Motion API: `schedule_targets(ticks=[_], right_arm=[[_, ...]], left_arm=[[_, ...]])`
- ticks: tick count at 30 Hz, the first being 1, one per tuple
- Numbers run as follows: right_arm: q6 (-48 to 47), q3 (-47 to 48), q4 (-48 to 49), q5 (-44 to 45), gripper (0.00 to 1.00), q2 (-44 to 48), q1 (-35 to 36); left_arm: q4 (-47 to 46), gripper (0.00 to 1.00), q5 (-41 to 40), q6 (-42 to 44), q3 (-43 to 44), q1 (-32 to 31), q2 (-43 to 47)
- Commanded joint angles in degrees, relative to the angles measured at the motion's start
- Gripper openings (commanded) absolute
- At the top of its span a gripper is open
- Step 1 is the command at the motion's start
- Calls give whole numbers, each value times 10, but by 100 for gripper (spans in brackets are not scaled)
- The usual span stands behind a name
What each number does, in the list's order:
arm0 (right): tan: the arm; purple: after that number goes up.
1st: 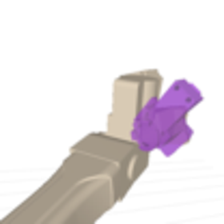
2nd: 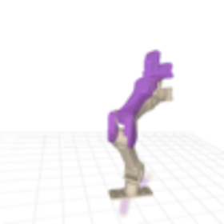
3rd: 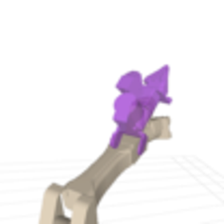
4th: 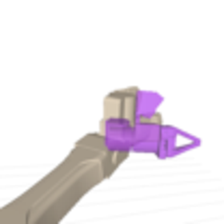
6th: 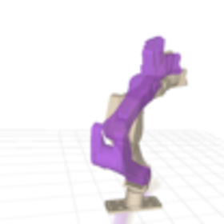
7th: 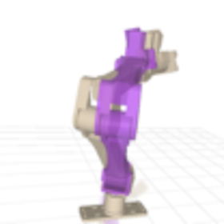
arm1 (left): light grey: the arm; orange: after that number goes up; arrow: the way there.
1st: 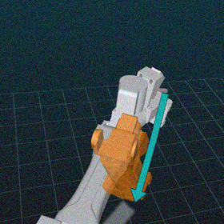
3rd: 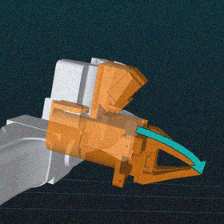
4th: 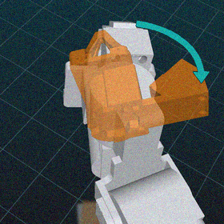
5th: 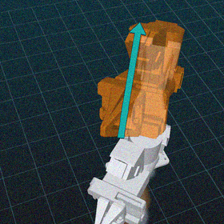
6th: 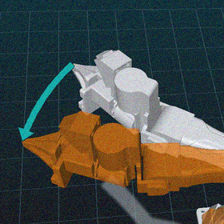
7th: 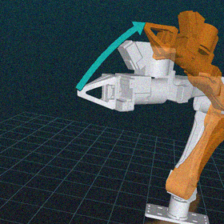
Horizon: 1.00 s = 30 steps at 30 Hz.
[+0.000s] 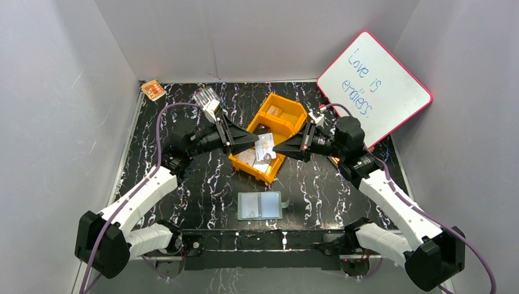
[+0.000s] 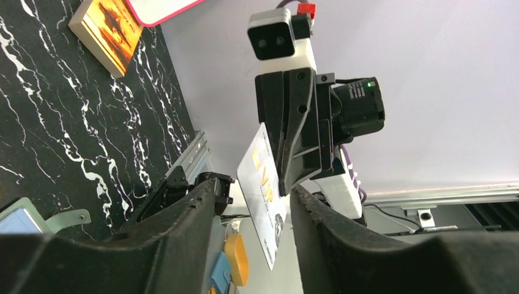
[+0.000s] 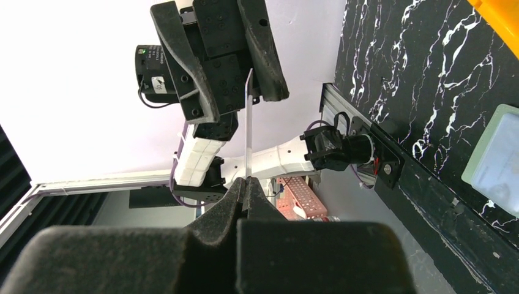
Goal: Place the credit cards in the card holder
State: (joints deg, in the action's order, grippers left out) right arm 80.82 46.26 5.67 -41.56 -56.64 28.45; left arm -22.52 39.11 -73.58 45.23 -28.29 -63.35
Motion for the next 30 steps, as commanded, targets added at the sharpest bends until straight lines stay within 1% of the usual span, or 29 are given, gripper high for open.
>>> schedule_targets(ticks=[1,6,11,13,16,18,19,21,23,25,30], right_arm=[[-1,-2,57,-8,0,-8,-3],[0,-4,66,-4,0,-12,-4],[-18,-2,71,-14,0,-11,-3],[-41,3,62,-19,0,-8,-4],[-72,7,36,-19,24,0,-3],[-82,5,33,-18,38,5,-3],[-86,3,33,-19,43,6,-4],[-93,2,35,-21,49,7,-3],[-101,5,37,-24,52,6,-4],[-107,6,42,-25,52,6,-4],[-110,3,56,-30,47,8,-4]], left_arm=[[-41,43,38,-10,6,-14,-16],[-41,25,39,-3,16,-28,-31],[-36,1,33,-2,17,-28,-25],[-31,0,25,-3,14,-29,-18],[-37,0,19,-10,7,-29,-8],[-38,0,19,-13,4,-29,-4],[-38,0,19,-14,3,-29,-2],[-39,0,21,-16,1,-30,1],[-41,0,25,-17,-1,-30,4],[-44,0,32,-19,-1,-30,4],[-48,0,40,-22,-2,-32,6]])
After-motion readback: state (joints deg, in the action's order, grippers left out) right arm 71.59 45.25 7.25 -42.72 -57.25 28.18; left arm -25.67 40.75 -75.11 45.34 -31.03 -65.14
